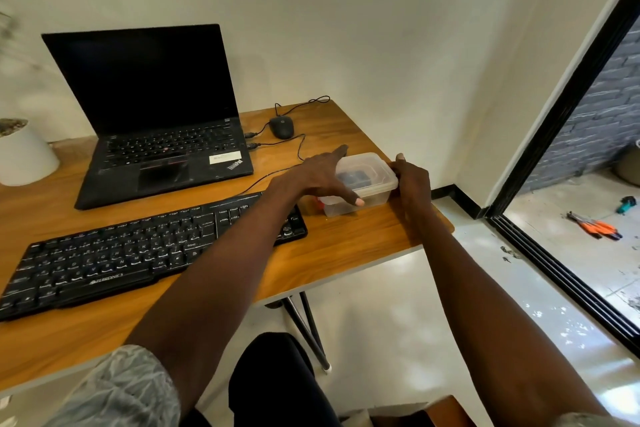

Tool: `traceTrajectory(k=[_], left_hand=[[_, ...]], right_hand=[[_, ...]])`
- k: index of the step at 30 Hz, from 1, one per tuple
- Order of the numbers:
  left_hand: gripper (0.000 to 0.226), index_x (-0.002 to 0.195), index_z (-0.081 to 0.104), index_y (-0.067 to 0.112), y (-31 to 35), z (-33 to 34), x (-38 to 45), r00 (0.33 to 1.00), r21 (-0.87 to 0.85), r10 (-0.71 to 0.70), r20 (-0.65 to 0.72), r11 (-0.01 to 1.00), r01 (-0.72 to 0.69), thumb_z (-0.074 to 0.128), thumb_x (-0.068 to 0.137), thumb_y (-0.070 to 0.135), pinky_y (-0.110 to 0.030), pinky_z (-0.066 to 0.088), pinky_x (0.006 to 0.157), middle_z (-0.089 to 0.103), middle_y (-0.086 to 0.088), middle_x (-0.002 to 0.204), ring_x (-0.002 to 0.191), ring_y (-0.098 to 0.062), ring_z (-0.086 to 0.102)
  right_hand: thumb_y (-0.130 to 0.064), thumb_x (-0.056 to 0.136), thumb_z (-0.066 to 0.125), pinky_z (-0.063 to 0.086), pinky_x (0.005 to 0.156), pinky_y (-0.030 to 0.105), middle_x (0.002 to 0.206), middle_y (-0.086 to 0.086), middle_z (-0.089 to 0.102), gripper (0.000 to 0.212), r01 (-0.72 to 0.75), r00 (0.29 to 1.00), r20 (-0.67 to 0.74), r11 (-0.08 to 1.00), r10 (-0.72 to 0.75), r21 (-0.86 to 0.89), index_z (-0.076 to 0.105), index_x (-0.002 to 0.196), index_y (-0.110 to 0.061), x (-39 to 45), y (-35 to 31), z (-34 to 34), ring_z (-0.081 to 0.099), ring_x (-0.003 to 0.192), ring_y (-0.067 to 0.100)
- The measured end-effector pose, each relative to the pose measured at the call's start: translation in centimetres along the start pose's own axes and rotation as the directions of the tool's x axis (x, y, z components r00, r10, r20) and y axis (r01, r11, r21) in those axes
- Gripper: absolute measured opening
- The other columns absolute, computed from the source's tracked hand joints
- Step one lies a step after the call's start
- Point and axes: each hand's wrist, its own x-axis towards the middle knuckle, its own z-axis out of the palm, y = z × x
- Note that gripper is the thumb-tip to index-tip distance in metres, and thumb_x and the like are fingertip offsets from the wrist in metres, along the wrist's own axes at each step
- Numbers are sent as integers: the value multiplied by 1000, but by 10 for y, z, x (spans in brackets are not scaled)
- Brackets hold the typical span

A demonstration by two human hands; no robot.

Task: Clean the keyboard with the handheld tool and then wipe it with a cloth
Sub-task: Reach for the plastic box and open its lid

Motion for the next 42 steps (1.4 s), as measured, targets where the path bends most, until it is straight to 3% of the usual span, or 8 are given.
traceTrajectory(k=[7,11,19,22,26,30,36,42], left_hand=[[116,153,17,24,-5,1,7,998,-93,58,-39,994,-62,81,63,59,-36,39,104,33,0,154,131,-25,41],[100,147,28,21,-4,-10,8,994,-200,45,-101,978,-65,81,68,51,-32,42,97,42,-4,144,121,-23,47],[41,101,68,21,-12,-43,31,977,-633,-92,-194,772,-54,73,75,51,-36,48,83,62,-5,111,101,-24,56],[50,108,68,22,-27,-49,45,979,-782,-188,-82,621,54,72,70,54,-38,53,81,61,-10,119,104,-28,58],[56,113,64,10,-44,-50,56,988,-902,-142,63,416,117,74,70,45,-29,52,67,64,-12,105,87,-23,63],[62,122,58,11,-62,-46,66,981,-963,-32,194,184,196,77,71,41,-43,46,95,65,-13,107,97,-30,64],[81,135,51,28,-83,-48,75,853,-844,8,522,153,515,78,65,57,-55,30,106,51,-10,137,128,-32,44],[82,124,64,20,-81,-54,88,848,-839,-175,501,143,525,59,68,79,-58,40,98,63,-15,126,117,-38,56]], right_hand=[[-46,104,19,56,85,37,90,1,73,59,-57,997,-43,994,61,91,71,94,-20,-5,-1,2,70,81,17],[-49,104,20,54,82,36,85,2,70,61,-66,995,-73,992,73,104,67,79,-19,-2,1,3,68,81,18],[-50,102,32,53,82,33,78,-6,68,50,-92,986,-116,975,117,202,68,80,-22,7,4,7,66,76,14],[-54,99,39,55,82,36,82,-2,72,49,-94,990,-85,978,111,185,71,83,-21,12,5,8,69,76,17],[-58,94,45,57,85,45,85,0,74,46,-90,995,-27,984,95,153,72,82,-24,21,7,7,71,78,20],[-53,98,41,56,88,45,86,-1,74,45,-34,998,-48,995,39,90,72,83,-23,22,7,10,71,78,17],[-54,97,43,58,81,39,84,-4,74,48,-9,996,-90,994,19,112,76,90,-19,20,12,13,71,75,13],[-48,98,46,56,69,25,82,-4,74,44,22,996,-91,990,-9,138,75,92,-16,17,12,11,70,71,10]])
